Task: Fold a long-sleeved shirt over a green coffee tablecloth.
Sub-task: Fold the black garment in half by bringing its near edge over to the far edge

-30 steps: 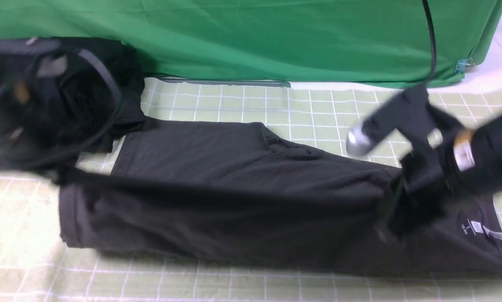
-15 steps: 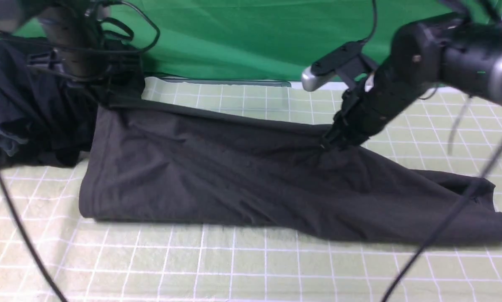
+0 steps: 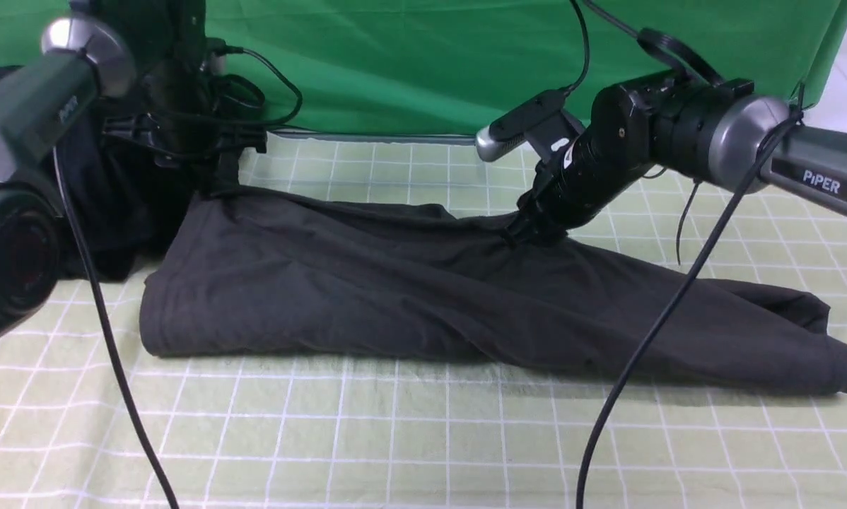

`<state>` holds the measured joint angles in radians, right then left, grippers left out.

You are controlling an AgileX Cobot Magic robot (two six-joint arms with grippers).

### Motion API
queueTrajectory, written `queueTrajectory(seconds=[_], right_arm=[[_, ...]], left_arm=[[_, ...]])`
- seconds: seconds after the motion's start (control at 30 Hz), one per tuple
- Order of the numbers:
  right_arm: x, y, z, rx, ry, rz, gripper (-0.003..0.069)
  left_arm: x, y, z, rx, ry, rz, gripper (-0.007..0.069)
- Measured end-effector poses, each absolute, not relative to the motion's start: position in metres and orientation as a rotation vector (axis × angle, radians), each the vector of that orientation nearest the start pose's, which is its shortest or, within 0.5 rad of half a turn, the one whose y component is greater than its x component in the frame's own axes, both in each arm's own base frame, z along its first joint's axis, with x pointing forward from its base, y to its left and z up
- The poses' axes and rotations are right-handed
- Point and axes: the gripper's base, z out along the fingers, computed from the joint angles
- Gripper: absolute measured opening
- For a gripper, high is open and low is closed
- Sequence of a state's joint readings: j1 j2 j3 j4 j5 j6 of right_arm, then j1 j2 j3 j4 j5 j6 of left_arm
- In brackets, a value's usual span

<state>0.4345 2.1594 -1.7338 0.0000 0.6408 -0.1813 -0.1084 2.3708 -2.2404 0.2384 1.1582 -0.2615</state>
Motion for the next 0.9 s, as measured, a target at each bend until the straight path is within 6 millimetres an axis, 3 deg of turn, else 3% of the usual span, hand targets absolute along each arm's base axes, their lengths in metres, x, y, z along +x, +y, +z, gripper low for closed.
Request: queueTrajectory(seconds=[0.1,0.17,0.2,0.23,0.3,0.4,0.47,0.5,0.53,0.6,0.67,0.73,0.8,0.83,0.9], right_arm=[[0.435,0.202,0.215,-0.749,2.448,0.106,0.0449],[0.43,0.199,0.234,-0.742,2.454,0.108,0.0486],[0.425,0.197,0.249,-0.738,2.449,0.109,0.0493],[0.423,0.197,0.252,-0.739,2.454,0.109,0.0494],[0.409,0.19,0.288,-0.734,2.43,0.112,0.0482],[0.398,0.178,0.314,-0.735,2.411,0.068,0.0432],[0.389,0.156,0.333,-0.719,2.44,-0.013,0.0292],[0.388,0.149,0.335,-0.709,2.463,-0.03,0.0246],[0.387,0.134,0.339,-0.675,2.497,-0.052,0.015],[0.387,0.117,0.34,-0.634,2.551,-0.074,0.0079],[0.389,0.08,0.336,-0.537,2.653,-0.105,0.0017],[0.391,0.055,0.327,-0.468,2.716,-0.09,0.0007],[0.39,0.044,0.32,-0.439,2.749,-0.068,0.0008],[0.388,0.028,0.305,-0.406,2.81,-0.024,0.0033],[0.385,0.015,0.286,-0.386,2.853,0.026,0.01]], left_arm=[[0.514,-0.034,0.224,-0.125,2.707,0.261,0.0207],[0.515,-0.031,0.23,-0.122,2.686,0.287,0.0304],[0.515,-0.031,0.237,-0.123,2.668,0.294,0.0361],[0.515,-0.031,0.238,-0.123,2.664,0.294,0.037],[0.513,-0.03,0.259,-0.138,2.627,0.289,0.0468],[0.509,-0.031,0.279,-0.117,2.595,0.266,0.0493],[0.502,-0.036,0.299,-0.054,2.58,0.179,0.0421],[0.498,-0.039,0.307,-0.035,2.577,0.136,0.0353],[0.493,-0.041,0.314,-0.021,2.576,0.096,0.0269],[0.484,-0.043,0.323,0.001,2.575,0.051,0.0157],[0.465,-0.049,0.325,0.026,2.63,-0.043,0.0029],[0.451,-0.051,0.318,0.039,2.687,-0.06,0.0005],[0.442,-0.051,0.31,0.047,2.733,-0.056,-0.0001],[0.43,-0.052,0.292,0.055,2.807,-0.048,-0.0006],[0.419,-0.055,0.268,0.074,2.866,-0.033,-0.0007]])
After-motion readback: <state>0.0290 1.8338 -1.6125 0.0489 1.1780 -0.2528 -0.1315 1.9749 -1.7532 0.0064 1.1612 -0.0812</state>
